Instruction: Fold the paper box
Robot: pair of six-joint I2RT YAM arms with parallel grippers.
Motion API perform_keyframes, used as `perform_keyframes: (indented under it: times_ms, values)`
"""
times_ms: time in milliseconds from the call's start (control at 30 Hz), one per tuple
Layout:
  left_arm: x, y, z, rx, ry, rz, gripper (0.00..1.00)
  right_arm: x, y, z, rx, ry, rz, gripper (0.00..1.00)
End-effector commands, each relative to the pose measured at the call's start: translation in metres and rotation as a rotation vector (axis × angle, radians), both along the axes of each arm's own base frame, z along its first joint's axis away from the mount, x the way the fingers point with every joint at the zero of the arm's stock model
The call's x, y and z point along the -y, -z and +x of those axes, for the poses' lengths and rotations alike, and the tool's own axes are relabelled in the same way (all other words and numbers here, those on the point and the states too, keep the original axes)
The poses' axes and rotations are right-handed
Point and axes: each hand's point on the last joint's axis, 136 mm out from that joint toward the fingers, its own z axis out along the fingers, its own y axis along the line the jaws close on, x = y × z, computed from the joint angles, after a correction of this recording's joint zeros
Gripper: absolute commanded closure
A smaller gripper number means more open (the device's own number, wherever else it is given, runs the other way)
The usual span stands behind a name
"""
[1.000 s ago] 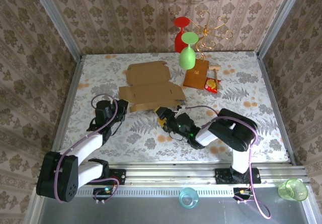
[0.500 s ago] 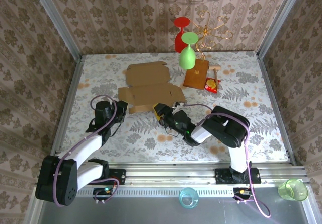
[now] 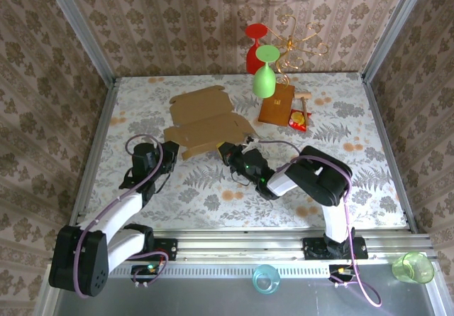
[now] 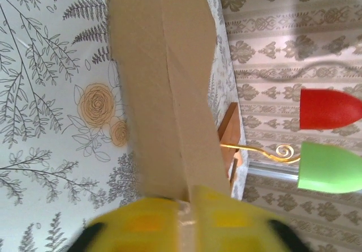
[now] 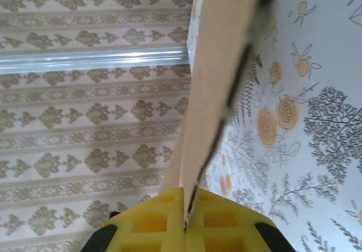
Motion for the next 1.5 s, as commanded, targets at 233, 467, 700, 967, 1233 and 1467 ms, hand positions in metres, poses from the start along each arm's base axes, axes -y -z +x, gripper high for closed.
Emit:
perform_keyframes:
  times_ms: [233, 467, 700, 967, 1233, 1467]
  values:
    - [-0.072, -0.059, -0.025, 0.037, -0.091, 0.273, 0.32, 0.032, -0.133, -0.022, 0.205, 0.063, -0.205, 1.0]
    - [-0.086, -0.064, 0.006, 0.041, 0.002, 0.209, 0.36, 0.05, -0.202, -0.047, 0.266, 0.042, -0.188, 1.0]
    - [-0.052, -0.041, 0.042, 0.059, 0.162, 0.166, 0.49, 0.051, -0.253, -0.071, 0.292, 0.001, -0.131, 1.0]
    - [0.019, 0.009, 0.05, 0.015, 0.326, 0.11, 0.61, 0.049, -0.268, -0.071, 0.197, 0.027, -0.084, 1.0]
    - [0.072, 0.029, 0.044, 0.05, 0.446, -0.01, 0.71, 0.049, -0.264, -0.038, 0.189, 0.101, -0.063, 1.0]
    - [0.078, 0.038, 0.021, 0.027, 0.433, -0.063, 0.77, 0.047, -0.226, 0.004, 0.124, 0.128, -0.042, 1.0]
